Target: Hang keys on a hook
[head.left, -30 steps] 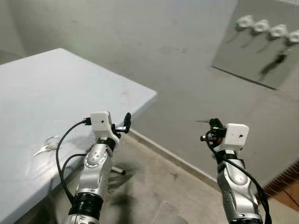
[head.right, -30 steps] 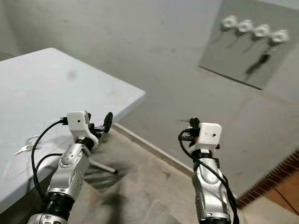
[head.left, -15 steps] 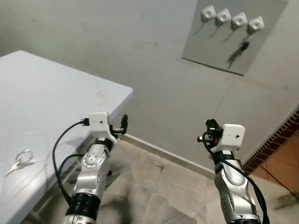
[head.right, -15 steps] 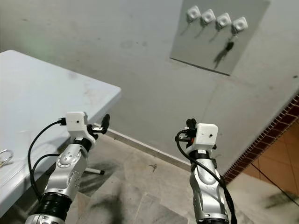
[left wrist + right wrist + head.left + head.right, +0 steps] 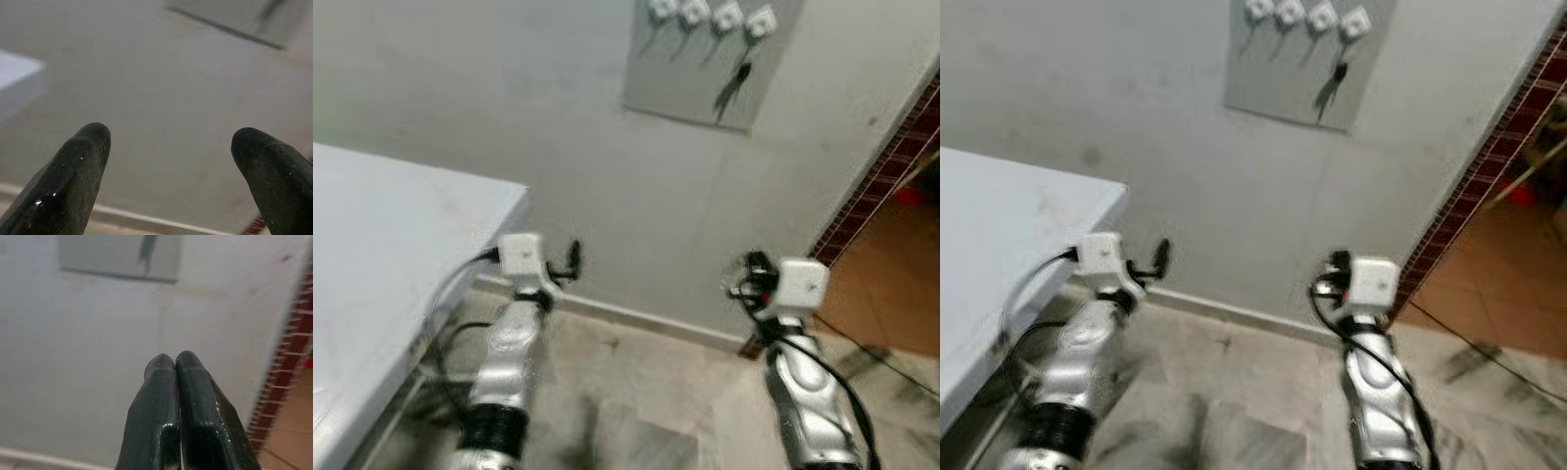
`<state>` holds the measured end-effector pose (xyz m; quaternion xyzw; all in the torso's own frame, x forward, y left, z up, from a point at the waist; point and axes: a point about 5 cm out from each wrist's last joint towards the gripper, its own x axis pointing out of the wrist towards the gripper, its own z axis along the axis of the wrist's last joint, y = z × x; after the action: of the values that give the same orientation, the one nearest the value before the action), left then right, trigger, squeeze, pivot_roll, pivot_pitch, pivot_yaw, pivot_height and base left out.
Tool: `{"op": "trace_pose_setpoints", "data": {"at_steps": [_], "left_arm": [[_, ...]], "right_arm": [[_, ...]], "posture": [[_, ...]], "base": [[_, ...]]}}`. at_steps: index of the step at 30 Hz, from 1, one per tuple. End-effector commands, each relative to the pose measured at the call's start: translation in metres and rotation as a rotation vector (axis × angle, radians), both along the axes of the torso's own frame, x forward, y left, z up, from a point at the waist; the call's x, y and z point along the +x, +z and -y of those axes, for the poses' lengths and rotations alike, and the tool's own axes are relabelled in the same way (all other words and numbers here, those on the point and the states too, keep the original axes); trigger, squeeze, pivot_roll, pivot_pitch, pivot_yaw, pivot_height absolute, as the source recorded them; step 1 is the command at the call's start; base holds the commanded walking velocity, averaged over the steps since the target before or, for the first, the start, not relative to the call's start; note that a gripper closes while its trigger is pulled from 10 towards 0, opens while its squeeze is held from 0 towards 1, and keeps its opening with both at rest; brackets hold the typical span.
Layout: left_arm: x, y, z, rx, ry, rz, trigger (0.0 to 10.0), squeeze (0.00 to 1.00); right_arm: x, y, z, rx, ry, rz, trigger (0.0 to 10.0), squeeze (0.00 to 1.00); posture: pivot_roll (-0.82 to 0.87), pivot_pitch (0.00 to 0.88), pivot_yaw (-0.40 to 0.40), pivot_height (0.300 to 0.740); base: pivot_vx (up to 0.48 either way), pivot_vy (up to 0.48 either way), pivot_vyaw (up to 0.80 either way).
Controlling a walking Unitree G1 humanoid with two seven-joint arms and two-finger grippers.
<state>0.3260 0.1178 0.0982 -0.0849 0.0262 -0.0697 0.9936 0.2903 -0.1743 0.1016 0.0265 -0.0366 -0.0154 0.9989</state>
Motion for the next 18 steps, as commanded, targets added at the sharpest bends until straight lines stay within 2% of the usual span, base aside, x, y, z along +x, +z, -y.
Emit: {"op": "trace_pose_setpoints", "data": {"at_steps": [1,6,9,18], "left_arm": [[0.0012,0.0029,-0.0057,0.010,0.014,0.005,10.0,0.00],[0.0010,0.0036,-0.0053,0.014,0.019,0.006,10.0,0.00],[0.0007,0.0037,-0.0054,0.018,0.021,0.003,10.0,0.00],[-0.0001,0.0035,-0.0050,0.015,0.011,-0.011,10.0,0.00]], "right_arm": [[0.0004,0.0042,-0.0040,0.004,0.011,0.016,10.0,0.00],[-0.0006,0.0043,-0.0044,0.011,0.010,0.024,10.0,0.00],[-0.0012,0.0044,-0.0044,0.046,-0.010,0.019,10.0,0.00],[-0.0028,0.0040,-0.0035,0.051,-0.002,0.007,10.0,0.00]], "posture": [[0.05,0.000,-0.068,0.740],[0.05,0.000,-0.068,0.740],[0.05,0.000,-0.066,0.740],[0.05,0.000,-0.063,0.740]], "base": [[0.000,0.000,-0.78],[0.000,0.000,-0.77],[0.000,0.000,0.00],[0.000,0.000,0.00]]}}
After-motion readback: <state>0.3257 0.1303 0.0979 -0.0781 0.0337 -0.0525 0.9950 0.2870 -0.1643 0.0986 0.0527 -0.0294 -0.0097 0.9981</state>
